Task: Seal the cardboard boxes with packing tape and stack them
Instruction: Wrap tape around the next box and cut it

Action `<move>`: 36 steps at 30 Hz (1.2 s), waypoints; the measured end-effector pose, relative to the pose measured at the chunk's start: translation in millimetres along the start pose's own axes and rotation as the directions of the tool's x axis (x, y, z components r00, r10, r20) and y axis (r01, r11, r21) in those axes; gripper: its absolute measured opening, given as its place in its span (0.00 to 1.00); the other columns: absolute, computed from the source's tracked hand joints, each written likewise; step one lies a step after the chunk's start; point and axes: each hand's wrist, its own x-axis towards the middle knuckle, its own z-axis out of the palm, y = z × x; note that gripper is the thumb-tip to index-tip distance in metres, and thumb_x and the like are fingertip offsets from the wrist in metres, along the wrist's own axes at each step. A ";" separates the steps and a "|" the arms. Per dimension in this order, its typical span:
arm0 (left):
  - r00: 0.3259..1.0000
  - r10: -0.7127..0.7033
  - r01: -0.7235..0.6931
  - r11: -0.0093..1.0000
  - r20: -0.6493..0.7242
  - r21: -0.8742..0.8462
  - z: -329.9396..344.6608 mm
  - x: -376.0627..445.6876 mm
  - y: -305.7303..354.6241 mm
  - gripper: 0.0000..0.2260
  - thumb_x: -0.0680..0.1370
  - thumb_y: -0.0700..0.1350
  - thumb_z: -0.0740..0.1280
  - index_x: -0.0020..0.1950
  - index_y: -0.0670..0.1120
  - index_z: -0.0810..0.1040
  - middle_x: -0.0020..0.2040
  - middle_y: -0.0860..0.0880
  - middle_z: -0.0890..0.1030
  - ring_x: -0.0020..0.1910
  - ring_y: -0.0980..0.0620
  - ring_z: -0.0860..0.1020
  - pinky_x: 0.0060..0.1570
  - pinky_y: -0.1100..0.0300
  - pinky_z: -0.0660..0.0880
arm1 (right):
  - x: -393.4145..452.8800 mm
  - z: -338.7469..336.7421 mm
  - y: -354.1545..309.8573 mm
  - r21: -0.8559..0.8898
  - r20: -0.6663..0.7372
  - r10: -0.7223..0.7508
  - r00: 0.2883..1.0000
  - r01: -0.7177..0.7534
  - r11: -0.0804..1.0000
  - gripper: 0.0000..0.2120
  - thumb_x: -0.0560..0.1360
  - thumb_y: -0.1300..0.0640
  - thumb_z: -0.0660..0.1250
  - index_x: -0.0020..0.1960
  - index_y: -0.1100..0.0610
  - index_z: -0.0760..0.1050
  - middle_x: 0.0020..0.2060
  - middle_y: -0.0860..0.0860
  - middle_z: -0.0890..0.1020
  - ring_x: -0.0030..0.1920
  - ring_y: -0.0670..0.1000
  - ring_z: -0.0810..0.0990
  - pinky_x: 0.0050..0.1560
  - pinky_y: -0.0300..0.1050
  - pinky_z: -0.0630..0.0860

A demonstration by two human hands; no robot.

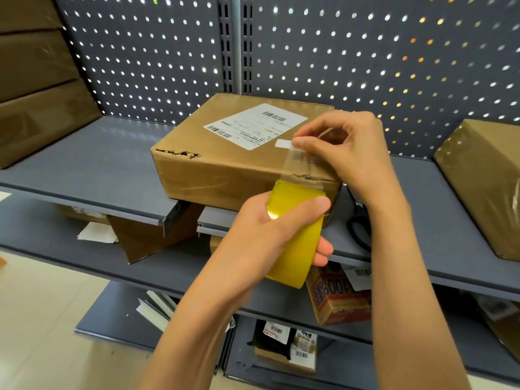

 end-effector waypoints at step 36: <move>0.998 0.053 -0.055 0.997 -0.031 -0.046 2.7 4.0 -21.0 0.12 0.70 0.49 0.71 0.47 0.43 0.76 0.32 0.45 0.82 0.28 0.48 0.80 0.33 0.57 0.78 | -44.8 7.7 3.3 -0.010 0.193 0.078 0.978 -0.078 0.997 0.24 0.81 0.48 0.45 0.65 0.52 0.76 0.63 0.41 0.77 0.66 0.37 0.69 0.71 0.40 0.59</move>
